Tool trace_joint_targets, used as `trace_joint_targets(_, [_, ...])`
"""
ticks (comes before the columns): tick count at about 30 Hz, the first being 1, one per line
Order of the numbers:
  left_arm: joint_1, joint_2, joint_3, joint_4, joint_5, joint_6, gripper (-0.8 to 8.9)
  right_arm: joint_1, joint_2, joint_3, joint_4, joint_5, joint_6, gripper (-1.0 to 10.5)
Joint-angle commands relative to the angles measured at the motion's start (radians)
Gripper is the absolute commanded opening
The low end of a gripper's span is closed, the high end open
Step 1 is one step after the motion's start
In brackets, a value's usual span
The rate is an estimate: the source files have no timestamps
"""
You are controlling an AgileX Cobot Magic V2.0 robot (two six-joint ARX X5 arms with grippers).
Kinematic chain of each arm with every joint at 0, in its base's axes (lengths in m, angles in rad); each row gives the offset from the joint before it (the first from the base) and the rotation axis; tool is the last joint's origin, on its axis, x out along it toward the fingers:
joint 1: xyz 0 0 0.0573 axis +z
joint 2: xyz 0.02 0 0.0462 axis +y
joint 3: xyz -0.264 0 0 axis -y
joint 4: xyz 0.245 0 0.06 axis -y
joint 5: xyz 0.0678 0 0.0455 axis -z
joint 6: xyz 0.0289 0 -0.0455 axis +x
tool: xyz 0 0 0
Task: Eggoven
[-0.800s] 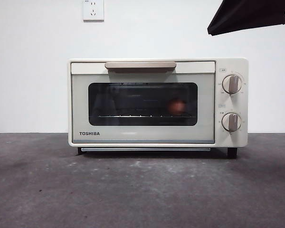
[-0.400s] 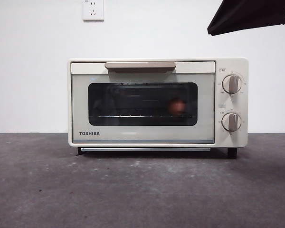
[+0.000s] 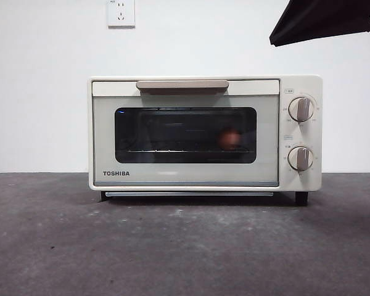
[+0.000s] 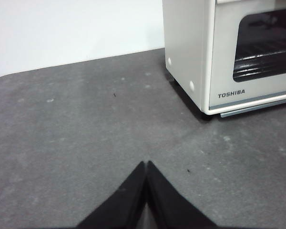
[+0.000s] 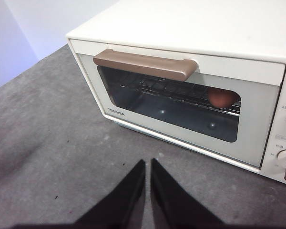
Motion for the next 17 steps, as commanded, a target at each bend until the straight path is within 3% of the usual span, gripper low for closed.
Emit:
trace_joint_targets(1, [0.003,-0.001,-0.021,-0.011,0.001,-0.012,0.06,0.007,0.005,0.009,0.010,0.004,-0.006,0.0])
trace_joint_targets(5, [0.003,-0.001,-0.021,-0.011,0.002,-0.053,0.06,0.007,0.005,0.009,0.010,0.004,-0.006,0.0])
trace_joint_targets(17, [0.003,0.000,-0.021,-0.011,0.002,-0.055,0.06,0.007,0.005,0.009,0.011,0.004,-0.006,0.0])
